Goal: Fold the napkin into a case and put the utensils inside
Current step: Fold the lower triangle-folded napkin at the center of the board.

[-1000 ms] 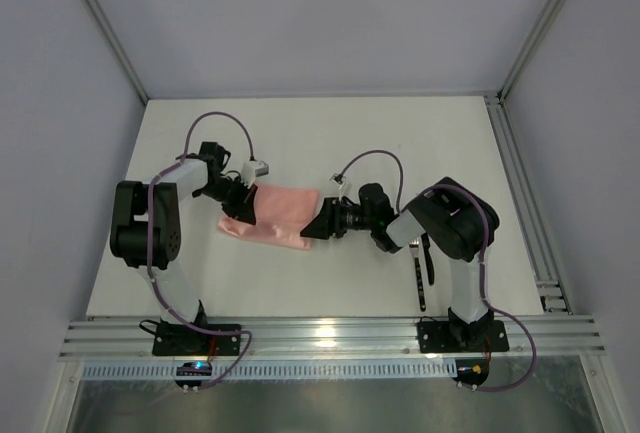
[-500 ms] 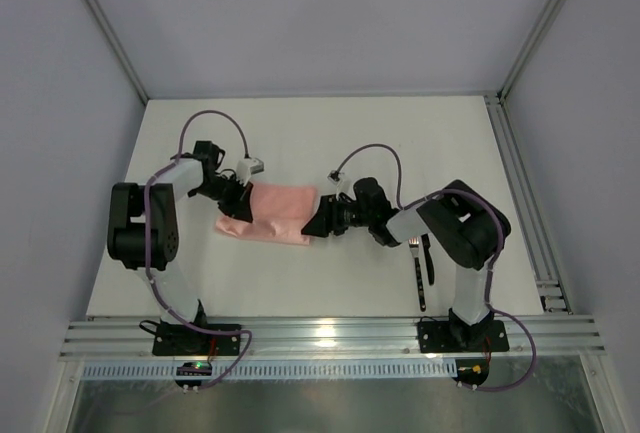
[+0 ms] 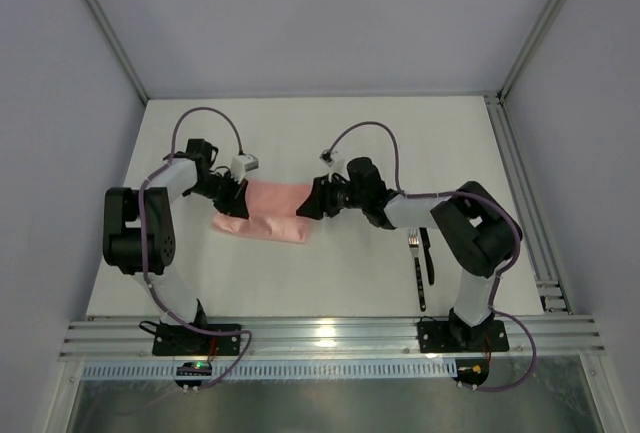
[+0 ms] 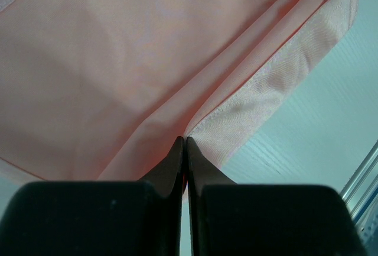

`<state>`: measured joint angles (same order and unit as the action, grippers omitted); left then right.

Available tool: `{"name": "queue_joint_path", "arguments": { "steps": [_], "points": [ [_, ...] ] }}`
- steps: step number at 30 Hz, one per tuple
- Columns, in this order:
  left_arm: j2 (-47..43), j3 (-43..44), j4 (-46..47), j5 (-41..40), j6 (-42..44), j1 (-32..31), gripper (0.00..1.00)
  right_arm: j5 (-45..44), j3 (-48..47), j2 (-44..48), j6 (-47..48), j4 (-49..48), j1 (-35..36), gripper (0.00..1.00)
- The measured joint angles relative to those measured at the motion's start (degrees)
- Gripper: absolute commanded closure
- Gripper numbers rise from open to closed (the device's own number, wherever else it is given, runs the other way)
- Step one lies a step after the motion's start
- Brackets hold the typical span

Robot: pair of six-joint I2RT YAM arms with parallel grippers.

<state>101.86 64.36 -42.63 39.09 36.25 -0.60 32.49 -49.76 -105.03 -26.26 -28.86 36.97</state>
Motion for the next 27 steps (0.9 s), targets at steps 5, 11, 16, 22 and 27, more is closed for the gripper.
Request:
{"name": "queue_joint_path", "arguments": {
  "steps": [5,11,16,22,27],
  "points": [
    [0.0,0.0,0.0,0.2,0.0,0.0,1.00,-1.3,-7.3,-3.2,-0.7,0.7,-0.8,0.84],
    [0.0,0.0,0.0,0.9,-0.3,0.0,1.00,-1.9,-16.3,-13.1,-3.1,4.3,-1.0,0.91],
    [0.0,0.2,0.1,1.7,-0.7,0.0,1.00,-0.3,-16.8,-17.3,-5.4,7.0,-1.1,0.94],
    [0.0,1.7,0.2,3.1,-1.6,1.8,1.00,0.3,-17.3,-17.2,-5.2,8.6,-1.1,0.95],
    [0.4,2.3,0.4,3.0,-1.6,2.7,1.00,0.9,-17.9,-17.2,-4.3,9.9,-1.1,0.95]
  ]
}}
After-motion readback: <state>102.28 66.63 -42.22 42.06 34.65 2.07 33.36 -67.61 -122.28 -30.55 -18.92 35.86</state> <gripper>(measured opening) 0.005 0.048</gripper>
